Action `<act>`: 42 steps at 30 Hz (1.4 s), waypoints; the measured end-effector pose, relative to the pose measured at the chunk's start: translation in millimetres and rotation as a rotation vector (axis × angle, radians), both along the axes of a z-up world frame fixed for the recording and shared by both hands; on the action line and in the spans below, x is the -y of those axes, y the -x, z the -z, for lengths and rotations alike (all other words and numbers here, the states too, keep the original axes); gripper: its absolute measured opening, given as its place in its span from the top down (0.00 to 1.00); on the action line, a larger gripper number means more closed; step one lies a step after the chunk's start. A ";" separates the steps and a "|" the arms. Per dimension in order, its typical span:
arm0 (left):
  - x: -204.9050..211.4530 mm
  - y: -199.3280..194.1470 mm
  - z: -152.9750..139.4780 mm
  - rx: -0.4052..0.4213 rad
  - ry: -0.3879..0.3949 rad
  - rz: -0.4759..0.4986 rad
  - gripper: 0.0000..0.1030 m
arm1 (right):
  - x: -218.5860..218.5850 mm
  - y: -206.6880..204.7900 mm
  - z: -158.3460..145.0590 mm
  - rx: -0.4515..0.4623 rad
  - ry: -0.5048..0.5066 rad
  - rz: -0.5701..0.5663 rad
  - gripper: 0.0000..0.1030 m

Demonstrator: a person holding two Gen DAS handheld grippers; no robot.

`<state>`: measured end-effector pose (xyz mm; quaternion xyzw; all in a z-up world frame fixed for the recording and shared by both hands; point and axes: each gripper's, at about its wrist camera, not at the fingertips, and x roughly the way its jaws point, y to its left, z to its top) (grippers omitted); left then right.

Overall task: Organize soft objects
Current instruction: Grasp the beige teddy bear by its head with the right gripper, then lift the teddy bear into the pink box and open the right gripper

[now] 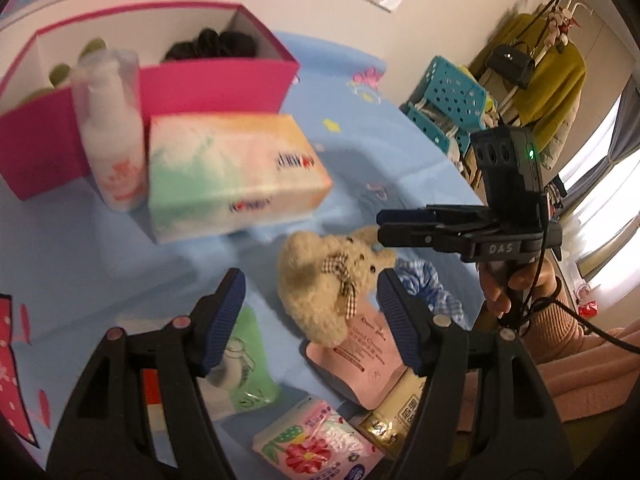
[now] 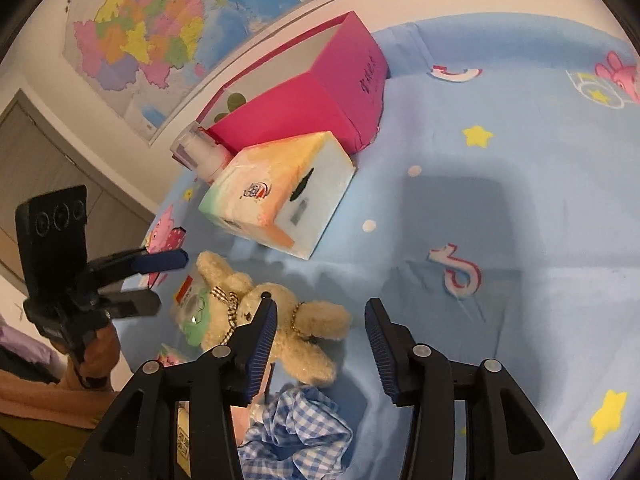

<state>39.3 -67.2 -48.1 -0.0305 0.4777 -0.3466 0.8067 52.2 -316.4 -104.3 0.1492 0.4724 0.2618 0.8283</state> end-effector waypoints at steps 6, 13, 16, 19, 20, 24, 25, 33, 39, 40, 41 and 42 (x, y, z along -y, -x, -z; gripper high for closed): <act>9.2 -1.4 14.5 -0.024 -0.029 0.006 0.34 | -7.2 0.3 8.1 0.001 -0.029 -0.023 0.47; 14.4 -3.6 25.4 -0.058 -0.045 0.022 0.62 | -11.4 0.1 12.2 0.008 -0.081 -0.035 0.46; 15.4 -4.4 28.6 -0.066 -0.042 0.021 0.63 | -11.6 4.0 12.3 0.017 -0.079 -0.031 0.64; 14.9 -5.2 28.9 -0.066 -0.039 0.016 0.63 | -11.6 7.3 8.1 0.036 -0.054 -0.017 0.84; 14.9 -5.3 28.5 -0.068 -0.035 0.015 0.63 | -11.9 8.4 5.7 0.043 -0.054 -0.021 0.84; 13.0 -4.5 22.8 -0.073 -0.024 0.003 0.63 | -14.3 9.8 -6.7 0.080 -0.041 -0.030 0.84; 11.7 -3.9 19.4 -0.063 -0.018 0.000 0.63 | -14.9 10.7 -11.1 0.093 -0.042 -0.031 0.84; 0.1 -11.0 -23.8 0.043 0.011 -0.037 0.63 | -19.8 2.9 -58.0 0.207 -0.047 -0.056 0.84; 1.1 -38.4 -57.4 0.123 -0.010 -0.068 0.63 | -29.1 -19.0 -89.6 0.290 -0.037 -0.062 0.84; 0.3 -43.4 -61.4 0.135 -0.016 -0.073 0.63 | -29.9 -23.7 -93.5 0.300 -0.034 -0.058 0.84; -0.1 -48.0 -64.6 0.144 -0.022 -0.077 0.63 | -31.4 -30.1 -98.6 0.312 -0.031 -0.056 0.84; 0.6 -55.1 -69.1 0.156 -0.031 -0.083 0.63 | -32.7 -35.1 -102.7 0.324 -0.029 -0.056 0.84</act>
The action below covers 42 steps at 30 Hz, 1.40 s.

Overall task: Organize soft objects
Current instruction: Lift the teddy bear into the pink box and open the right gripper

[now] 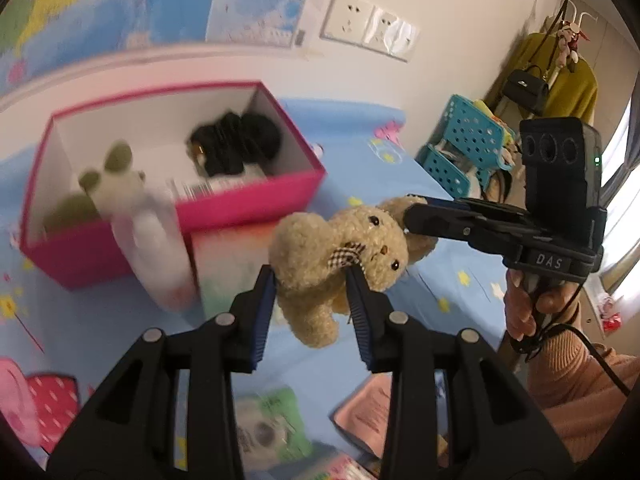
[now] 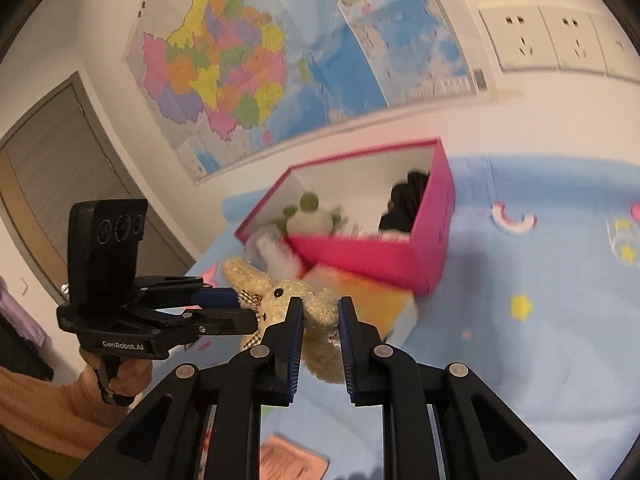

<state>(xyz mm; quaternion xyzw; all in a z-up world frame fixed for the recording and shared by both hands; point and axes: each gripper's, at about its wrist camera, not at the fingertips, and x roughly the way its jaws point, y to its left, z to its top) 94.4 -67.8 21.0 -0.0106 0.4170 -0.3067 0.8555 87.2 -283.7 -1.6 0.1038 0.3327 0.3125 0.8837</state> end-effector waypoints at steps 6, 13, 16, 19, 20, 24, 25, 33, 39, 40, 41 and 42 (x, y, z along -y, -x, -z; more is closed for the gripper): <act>-5.1 -35.0 -12.9 0.018 -0.003 -0.049 0.63 | -7.6 -28.8 -17.8 0.038 0.000 0.010 0.84; -10.0 -74.2 -18.8 -0.003 -0.002 -0.095 0.63 | -16.1 -64.5 -25.9 0.049 0.012 0.018 0.84; -11.4 -85.3 -17.7 -0.009 -0.011 -0.111 0.63 | -20.4 -77.7 -24.4 0.041 0.020 0.021 0.84; -12.8 -96.4 -13.8 -0.028 -0.013 -0.125 0.63 | -23.4 -91.7 -21.3 0.028 0.023 0.027 0.84; -13.5 -99.7 -12.5 -0.032 -0.014 -0.130 0.63 | -23.0 -93.7 -19.7 0.024 0.021 0.029 0.84; -13.4 -112.3 -6.2 -0.053 -0.026 -0.144 0.63 | -22.2 -105.1 -13.1 -0.006 0.009 0.038 0.84; -13.1 -115.0 -5.5 -0.059 -0.028 -0.144 0.63 | -21.7 -107.5 -11.1 -0.014 0.006 0.040 0.84; -9.0 -129.8 10.5 -0.111 -0.038 -0.157 0.63 | -28.0 -119.4 4.6 -0.074 0.031 0.041 0.83; -6.6 -131.9 12.6 -0.106 -0.052 -0.162 0.63 | -30.6 -122.4 9.3 -0.080 0.072 0.072 0.81; -7.4 -131.7 12.8 -0.107 -0.051 -0.164 0.63 | -29.8 -122.7 9.1 -0.078 0.074 0.077 0.81; -7.5 -131.8 12.8 -0.105 -0.052 -0.164 0.63 | -29.5 -122.4 8.3 -0.076 0.080 0.082 0.81; -7.7 -130.8 12.9 -0.101 -0.057 -0.163 0.63 | -28.8 -122.2 7.7 -0.071 0.092 0.090 0.81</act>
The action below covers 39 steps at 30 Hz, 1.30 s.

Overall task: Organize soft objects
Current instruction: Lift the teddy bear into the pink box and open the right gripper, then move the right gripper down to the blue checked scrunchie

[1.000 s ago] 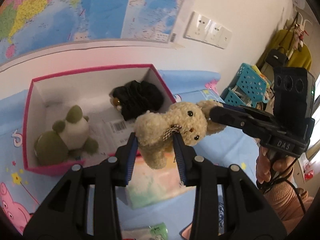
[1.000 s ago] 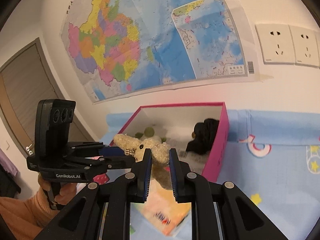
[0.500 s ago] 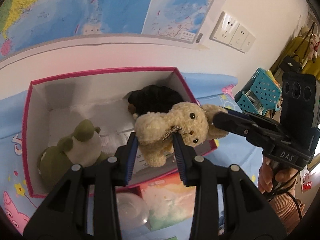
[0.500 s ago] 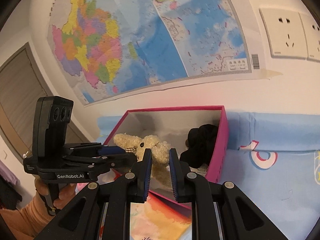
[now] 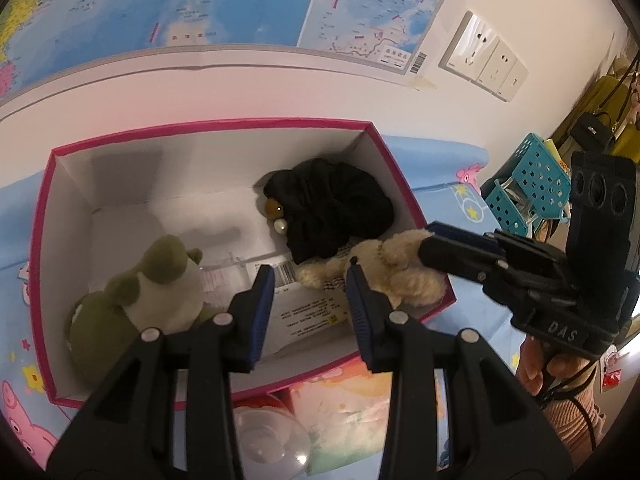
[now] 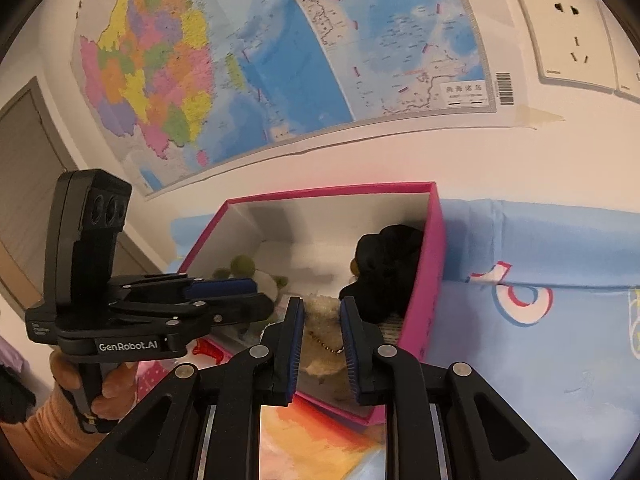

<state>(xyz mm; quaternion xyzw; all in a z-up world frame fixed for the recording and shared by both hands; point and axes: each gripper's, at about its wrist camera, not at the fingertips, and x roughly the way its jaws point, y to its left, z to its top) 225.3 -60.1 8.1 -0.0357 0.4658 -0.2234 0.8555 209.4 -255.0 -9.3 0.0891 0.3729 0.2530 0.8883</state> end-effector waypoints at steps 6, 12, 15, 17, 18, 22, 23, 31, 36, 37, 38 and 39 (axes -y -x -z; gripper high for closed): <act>-1.6 3.9 -0.6 0.014 -0.012 0.002 0.63 | -3.9 0.6 2.1 0.026 0.124 0.035 0.81; -1.9 10.0 -4.4 0.037 -0.020 0.015 0.62 | -31.2 0.3 18.2 0.024 0.284 -0.011 0.82; -3.6 13.8 -6.4 0.050 -0.019 0.017 0.62 | -31.6 2.2 16.2 0.031 0.239 -0.023 0.83; -5.5 15.7 -7.1 0.058 -0.017 0.020 0.62 | -28.9 1.1 12.6 0.029 0.212 -0.010 0.83; -6.2 16.7 -7.6 0.062 -0.017 0.022 0.62 | -27.7 1.0 11.2 0.025 0.194 -0.012 0.83; -8.7 20.5 -8.3 0.076 -0.019 0.018 0.62 | -22.2 5.8 4.6 0.010 0.117 -0.021 0.66; -10.7 22.1 -8.6 0.076 -0.014 0.014 0.62 | -22.4 8.5 2.4 0.013 0.106 -0.028 0.65; -32.1 20.9 -11.0 0.078 0.022 -0.042 0.62 | -61.3 23.2 5.2 0.045 0.228 -0.113 0.32; -39.9 21.5 -9.5 0.069 0.032 -0.055 0.62 | -73.7 12.8 18.2 0.029 0.248 -0.098 0.35; -40.4 22.2 -9.1 0.069 0.033 -0.054 0.62 | -73.2 7.8 19.7 0.010 0.247 -0.089 0.55; -41.3 22.8 -8.8 0.069 0.033 -0.054 0.62 | -70.7 3.6 20.3 -0.001 0.249 -0.068 0.67; -42.5 23.5 -8.6 0.069 0.035 -0.054 0.62 | -67.0 0.9 19.8 -0.006 0.222 -0.060 0.73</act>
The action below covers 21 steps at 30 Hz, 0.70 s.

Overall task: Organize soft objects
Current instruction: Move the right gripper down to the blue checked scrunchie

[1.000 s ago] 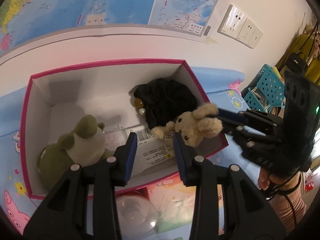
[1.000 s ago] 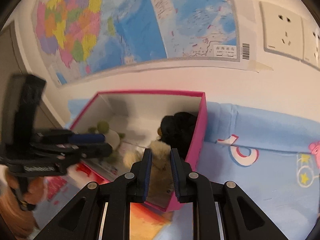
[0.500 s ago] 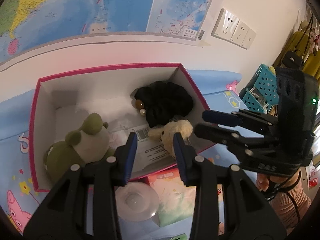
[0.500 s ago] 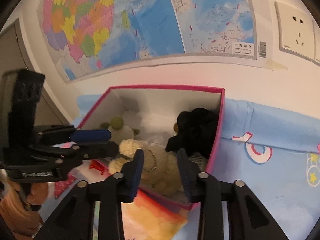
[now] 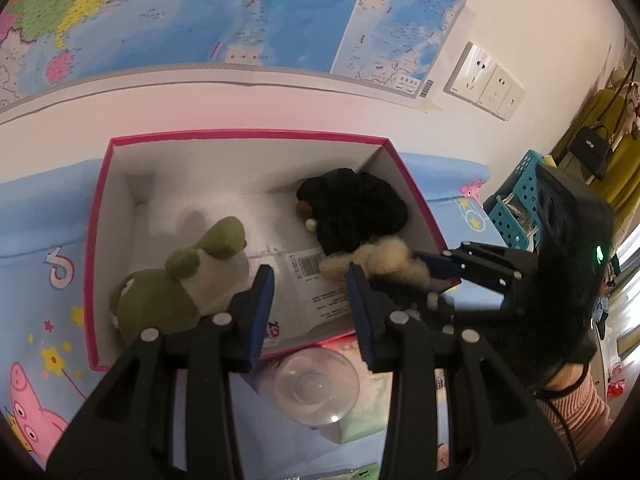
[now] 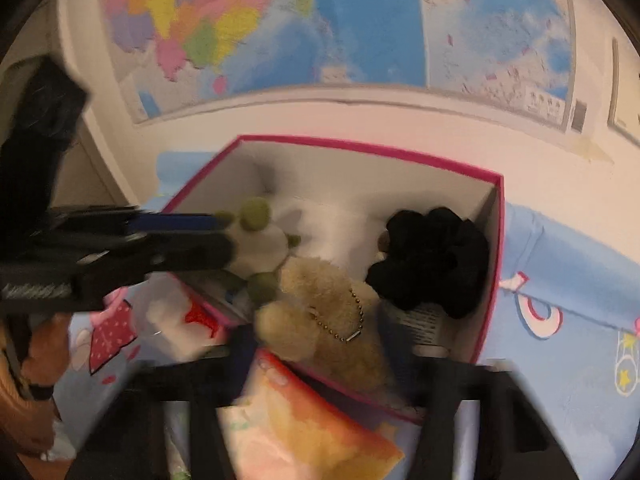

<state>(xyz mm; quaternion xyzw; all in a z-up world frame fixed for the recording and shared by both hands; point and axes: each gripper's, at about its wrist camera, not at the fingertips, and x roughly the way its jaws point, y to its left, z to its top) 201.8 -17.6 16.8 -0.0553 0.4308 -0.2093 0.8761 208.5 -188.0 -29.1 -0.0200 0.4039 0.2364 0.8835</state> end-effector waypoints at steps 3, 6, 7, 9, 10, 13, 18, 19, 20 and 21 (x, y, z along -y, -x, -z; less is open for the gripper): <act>-3.2 0.4 0.0 0.002 0.007 -0.003 0.62 | 10.3 -3.5 -7.6 0.006 -0.067 0.026 0.86; -6.8 -0.3 -0.6 0.002 0.025 -0.009 0.62 | 22.3 -6.6 -21.6 0.014 -0.244 0.029 0.88; -7.5 0.1 -0.9 0.003 0.028 -0.011 0.62 | 25.9 -8.3 -24.0 0.017 -0.308 0.033 0.88; -8.5 2.4 -0.4 0.003 0.027 -0.014 0.62 | 31.4 -15.8 -19.6 -0.013 -0.365 0.075 0.86; -9.0 3.6 0.0 0.001 0.026 -0.012 0.62 | 33.4 -21.0 -13.6 -0.046 -0.345 0.107 0.81; -9.0 7.9 0.8 0.002 0.020 -0.003 0.62 | 35.6 -20.3 -0.8 -0.080 -0.234 0.151 0.63; -8.1 19.7 0.3 0.008 0.034 0.015 0.62 | 41.8 7.3 -17.2 0.011 -0.147 0.145 0.62; -6.7 23.1 -0.7 0.011 0.035 0.021 0.62 | 44.1 12.7 -20.5 0.019 -0.158 0.124 0.62; -5.2 27.7 -2.2 0.020 0.033 0.025 0.62 | 48.0 21.2 -25.1 0.031 -0.168 0.102 0.62; -3.4 34.2 -4.5 0.034 0.033 0.038 0.62 | 50.6 31.1 -28.8 0.041 -0.168 0.078 0.60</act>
